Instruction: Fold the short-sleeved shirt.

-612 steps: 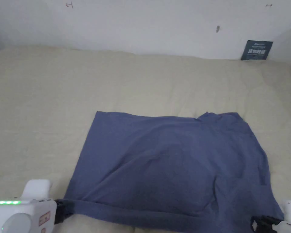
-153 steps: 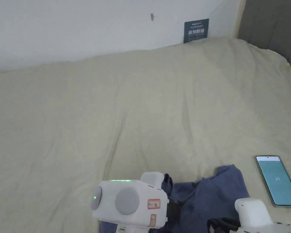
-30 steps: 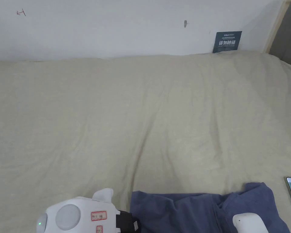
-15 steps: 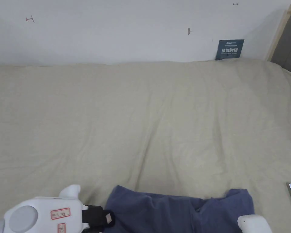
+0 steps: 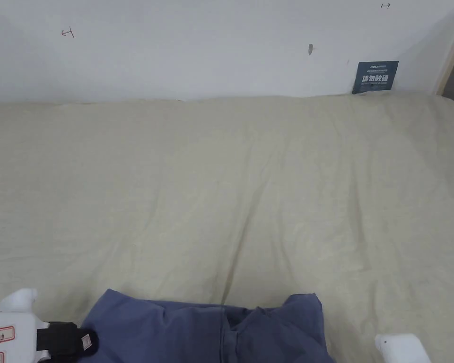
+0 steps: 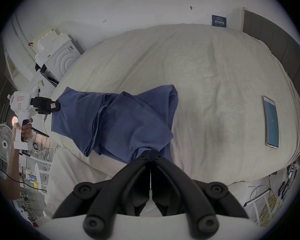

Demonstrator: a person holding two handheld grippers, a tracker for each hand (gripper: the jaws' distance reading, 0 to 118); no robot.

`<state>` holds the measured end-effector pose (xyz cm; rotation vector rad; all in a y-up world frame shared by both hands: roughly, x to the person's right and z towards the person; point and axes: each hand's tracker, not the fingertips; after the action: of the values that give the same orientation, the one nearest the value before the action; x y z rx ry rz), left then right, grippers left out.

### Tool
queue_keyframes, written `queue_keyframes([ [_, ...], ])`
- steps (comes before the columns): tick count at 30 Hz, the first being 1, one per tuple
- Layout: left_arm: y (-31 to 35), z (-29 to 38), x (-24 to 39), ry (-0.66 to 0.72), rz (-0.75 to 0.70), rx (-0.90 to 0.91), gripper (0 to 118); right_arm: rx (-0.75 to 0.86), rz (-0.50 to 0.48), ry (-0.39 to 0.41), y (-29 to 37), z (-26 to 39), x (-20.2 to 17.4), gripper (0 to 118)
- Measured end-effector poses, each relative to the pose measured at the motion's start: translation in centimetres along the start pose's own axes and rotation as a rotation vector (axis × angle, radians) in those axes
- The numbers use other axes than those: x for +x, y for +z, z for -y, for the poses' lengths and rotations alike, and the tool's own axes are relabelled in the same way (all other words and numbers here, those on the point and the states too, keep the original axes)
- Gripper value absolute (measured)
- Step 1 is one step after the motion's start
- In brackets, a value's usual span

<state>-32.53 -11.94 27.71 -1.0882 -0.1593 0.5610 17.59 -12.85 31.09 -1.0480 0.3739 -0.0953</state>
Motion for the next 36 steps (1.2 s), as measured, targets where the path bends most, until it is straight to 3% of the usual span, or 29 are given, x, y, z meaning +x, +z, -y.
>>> queue_keyframes([
  [4,1.1,-0.3,2.8,0.015,0.072,0.021,6,0.008,-0.003,-0.009,0.3,0.2,0.3,4],
  [11,-0.2,-0.6,14.8,-0.231,0.161,-0.031,6,0.043,-0.003,-0.044,1.3,0.4,1.9,4],
  [19,-10.6,0.9,24.9,-0.338,0.21,-0.285,6,0.084,-0.007,-0.107,2.4,1.4,4.6,4],
  [21,-13.4,1.6,26.4,-0.301,0.196,-0.349,6,0.091,-0.002,-0.13,2.8,1.8,5.5,4],
  [30,-20.8,3.9,29.5,-0.392,0.174,-0.48,6,0.096,0.027,-0.192,3.7,3.1,8.8,4],
  [31,-21.0,4.1,29.7,-0.386,0.165,-0.476,12,0.096,0.031,-0.199,3.7,3.1,9.0,4],
  [32,-21.1,4.2,29.8,-0.385,0.157,-0.477,36,0.097,0.033,-0.206,3.8,3.2,9.1,4],
  [33,-21.1,4.0,29.6,-0.378,0.161,-0.485,36,0.099,0.032,-0.211,3.9,3.2,9.2,4],
  [34,-21.0,3.8,29.4,-0.346,0.178,-0.498,44,0.099,0.031,-0.213,3.8,3.2,9.2,4],
  [36,-20.3,3.7,29.3,-0.287,0.218,-0.514,104,0.096,0.033,-0.21,3.8,3.2,9.1,4],
])
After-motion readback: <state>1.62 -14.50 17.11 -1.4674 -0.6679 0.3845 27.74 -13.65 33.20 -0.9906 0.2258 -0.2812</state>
